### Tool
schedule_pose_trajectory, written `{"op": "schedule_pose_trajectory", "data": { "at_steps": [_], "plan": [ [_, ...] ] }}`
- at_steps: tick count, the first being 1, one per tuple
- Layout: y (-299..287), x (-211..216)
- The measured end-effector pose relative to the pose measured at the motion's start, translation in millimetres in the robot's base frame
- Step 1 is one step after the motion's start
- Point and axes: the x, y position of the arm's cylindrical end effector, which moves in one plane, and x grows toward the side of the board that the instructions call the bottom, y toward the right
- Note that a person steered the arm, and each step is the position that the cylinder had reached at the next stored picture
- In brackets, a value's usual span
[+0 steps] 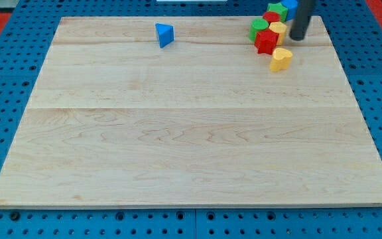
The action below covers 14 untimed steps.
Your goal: Push yellow hexagon along with red star down a bit
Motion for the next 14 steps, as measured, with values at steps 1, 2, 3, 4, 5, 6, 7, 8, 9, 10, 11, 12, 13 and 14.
{"op": "schedule_pose_trajectory", "data": {
  "at_steps": [1,2,3,4,5,6,7,8,9,10,11,12,13,14],
  "plan": [
    [48,-5],
    [74,-33],
    [79,-63],
    [68,-66],
    [47,-65],
    [31,-61],
    [16,-53],
    [-5,-47],
    [-18,-45],
    [-28,-45],
    [-39,-42],
    [-52,-39],
    [-57,-38],
    [-72,-27]
  ]
}}
